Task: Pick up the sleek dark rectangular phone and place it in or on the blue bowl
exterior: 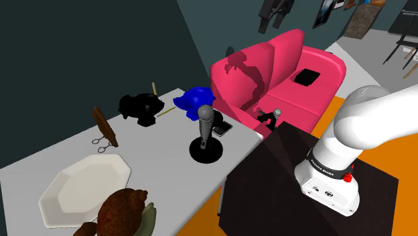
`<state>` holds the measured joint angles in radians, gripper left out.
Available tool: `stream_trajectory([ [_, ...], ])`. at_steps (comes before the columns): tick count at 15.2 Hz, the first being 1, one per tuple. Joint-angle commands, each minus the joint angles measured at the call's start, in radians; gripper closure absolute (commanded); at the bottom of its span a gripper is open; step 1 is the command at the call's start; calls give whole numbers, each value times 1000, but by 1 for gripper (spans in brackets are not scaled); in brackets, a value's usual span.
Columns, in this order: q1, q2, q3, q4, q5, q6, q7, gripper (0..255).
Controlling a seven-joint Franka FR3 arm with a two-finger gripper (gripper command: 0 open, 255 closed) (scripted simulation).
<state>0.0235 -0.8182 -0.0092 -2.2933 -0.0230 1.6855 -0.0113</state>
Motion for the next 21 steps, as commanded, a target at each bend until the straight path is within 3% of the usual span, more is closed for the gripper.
stream_trajectory([
  [1, 0, 0, 0, 0, 0, 0, 0, 0],
  [11, -103, 64, 136, -270, 89, 284, 408, 0],
  [21, -190, 306, 296, -411, 184, 622, 821, 0],
])
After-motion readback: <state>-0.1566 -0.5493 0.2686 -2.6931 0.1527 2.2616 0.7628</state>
